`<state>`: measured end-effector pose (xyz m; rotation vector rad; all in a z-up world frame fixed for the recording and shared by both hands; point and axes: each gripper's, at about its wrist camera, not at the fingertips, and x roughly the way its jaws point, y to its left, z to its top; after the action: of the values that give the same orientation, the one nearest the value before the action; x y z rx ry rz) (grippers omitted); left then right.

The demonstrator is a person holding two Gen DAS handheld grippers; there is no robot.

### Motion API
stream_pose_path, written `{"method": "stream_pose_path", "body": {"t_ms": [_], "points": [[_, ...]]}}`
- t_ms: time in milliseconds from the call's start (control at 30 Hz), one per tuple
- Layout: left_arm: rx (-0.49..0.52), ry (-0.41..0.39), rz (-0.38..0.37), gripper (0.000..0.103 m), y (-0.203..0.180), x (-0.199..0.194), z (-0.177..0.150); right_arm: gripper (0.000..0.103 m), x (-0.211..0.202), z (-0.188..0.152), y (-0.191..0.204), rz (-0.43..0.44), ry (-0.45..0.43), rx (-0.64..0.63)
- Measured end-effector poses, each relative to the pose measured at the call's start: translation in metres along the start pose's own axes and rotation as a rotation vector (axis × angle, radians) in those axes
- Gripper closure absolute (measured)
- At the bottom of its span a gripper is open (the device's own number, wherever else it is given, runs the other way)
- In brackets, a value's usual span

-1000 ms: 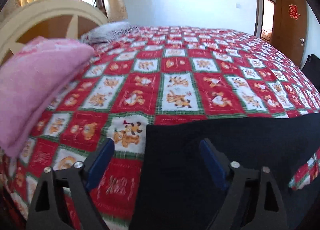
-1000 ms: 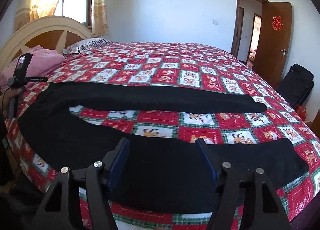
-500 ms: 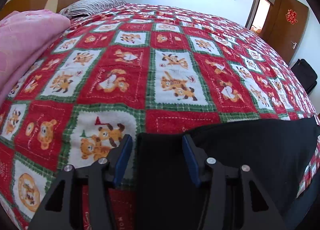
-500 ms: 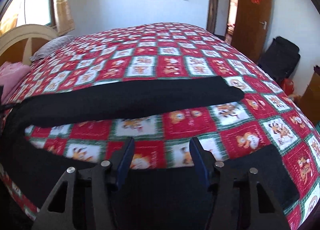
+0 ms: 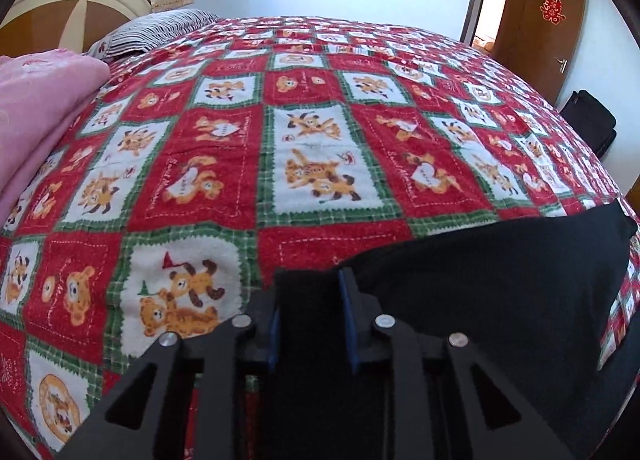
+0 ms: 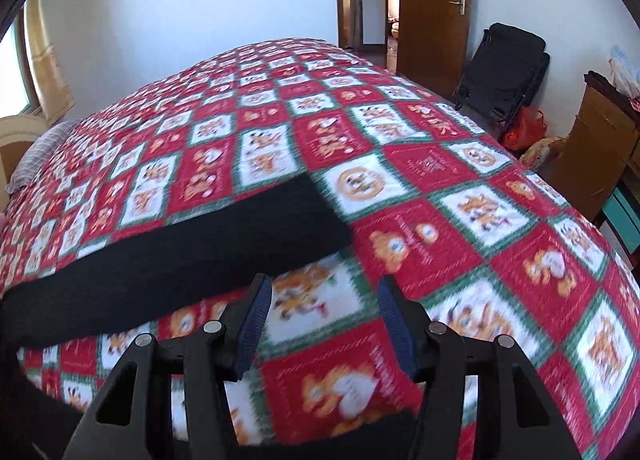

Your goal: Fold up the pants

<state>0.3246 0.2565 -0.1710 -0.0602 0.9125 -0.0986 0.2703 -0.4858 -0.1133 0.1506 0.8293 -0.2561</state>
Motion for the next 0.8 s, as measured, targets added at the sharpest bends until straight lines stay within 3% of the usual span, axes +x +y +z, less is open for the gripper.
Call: {"method": "stream_pose_path", "body": {"t_ms": [67, 233, 367, 733, 767, 800], "points": [[-0.009, 0.004, -0.007, 0.076, 0.001, 0.001, 0.002, 0.046, 0.012, 0.013, -0.008, -0.001, 0.006, 0.015], [-0.001, 0.004, 0.023, 0.064, -0.003, 0.002, 0.000, 0.045, 0.051, 0.045, -0.013, 0.047, 0.051, 0.030], [-0.004, 0.007, 0.054, 0.045, -0.002, 0.003, 0.001, 0.038, 0.081, 0.062, 0.003, 0.080, 0.080, -0.010], [-0.030, 0.014, 0.037, 0.044, 0.001, 0.007, 0.001, 0.037, 0.156, 0.077, 0.028, 0.091, 0.170, -0.047], [-0.030, 0.014, 0.034, 0.047, 0.001, 0.007, 0.002, 0.040, 0.155, 0.076, 0.028, 0.088, 0.169, -0.050], [-0.028, 0.010, 0.024, 0.052, 0.000, 0.007, 0.002, 0.051, 0.155, 0.076, 0.027, 0.091, 0.168, -0.048]]}}
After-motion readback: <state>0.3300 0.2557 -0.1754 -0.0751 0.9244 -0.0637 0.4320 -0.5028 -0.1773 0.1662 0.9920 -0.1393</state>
